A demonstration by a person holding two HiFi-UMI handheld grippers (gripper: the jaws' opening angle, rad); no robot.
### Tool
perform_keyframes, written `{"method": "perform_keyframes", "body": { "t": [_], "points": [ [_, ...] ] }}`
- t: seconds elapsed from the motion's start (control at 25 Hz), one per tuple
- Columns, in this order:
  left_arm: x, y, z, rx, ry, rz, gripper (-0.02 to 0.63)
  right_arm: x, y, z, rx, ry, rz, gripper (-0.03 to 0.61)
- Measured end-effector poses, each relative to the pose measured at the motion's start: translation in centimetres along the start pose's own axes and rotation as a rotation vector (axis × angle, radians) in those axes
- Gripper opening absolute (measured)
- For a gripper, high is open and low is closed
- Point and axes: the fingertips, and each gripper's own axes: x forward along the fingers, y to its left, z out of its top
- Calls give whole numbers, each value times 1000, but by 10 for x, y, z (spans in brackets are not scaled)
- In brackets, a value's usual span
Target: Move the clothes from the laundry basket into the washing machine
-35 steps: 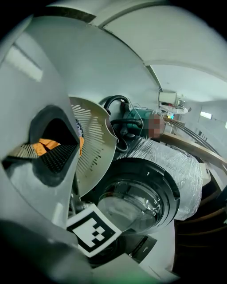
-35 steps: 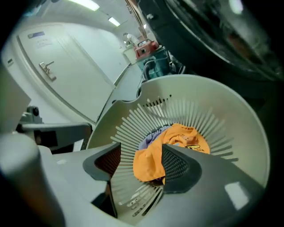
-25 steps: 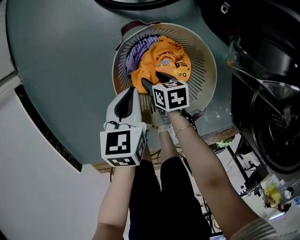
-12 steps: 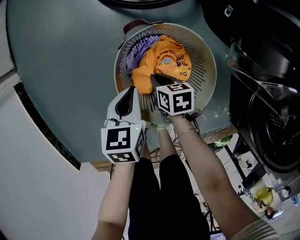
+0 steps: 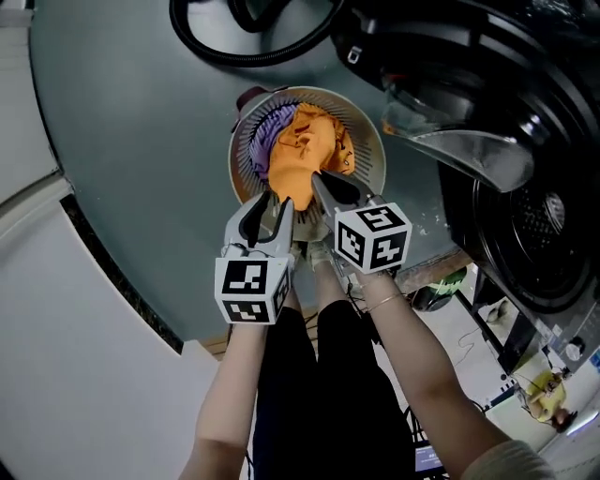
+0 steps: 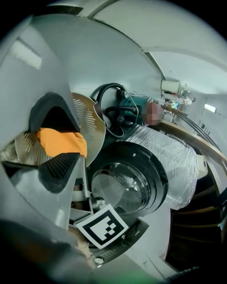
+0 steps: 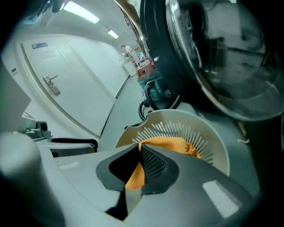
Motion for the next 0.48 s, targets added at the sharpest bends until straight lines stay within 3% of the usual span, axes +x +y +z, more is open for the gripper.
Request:
{"method": "perform_keyframes", "body": {
  "t": [0.48],
  "points": [
    [-65,-110,62,225,66,-205,252,-173,47,83,-1,-233,-13,38]
  ]
}}
